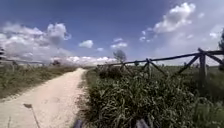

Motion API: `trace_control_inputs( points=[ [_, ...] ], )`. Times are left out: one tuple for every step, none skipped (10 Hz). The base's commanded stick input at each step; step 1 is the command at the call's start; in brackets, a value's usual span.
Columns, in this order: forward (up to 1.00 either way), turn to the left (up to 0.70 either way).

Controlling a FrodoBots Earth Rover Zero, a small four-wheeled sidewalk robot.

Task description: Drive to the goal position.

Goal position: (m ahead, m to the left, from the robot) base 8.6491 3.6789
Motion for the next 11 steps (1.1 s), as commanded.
trace_control_inputs(
  points=[
    [0.00, 0.70],
    [0.00, 0.70],
    [0.00, 0.70],
    [0.00, 0.70],
    [0.00, 0.70],
    [0.00, 0.17],
    [0.00, 0.00],
    [0.00, 0.00],
    [0.00, 0.00],
    [0.28, 0.00],
    [0.63, 0.00]
  ],
)
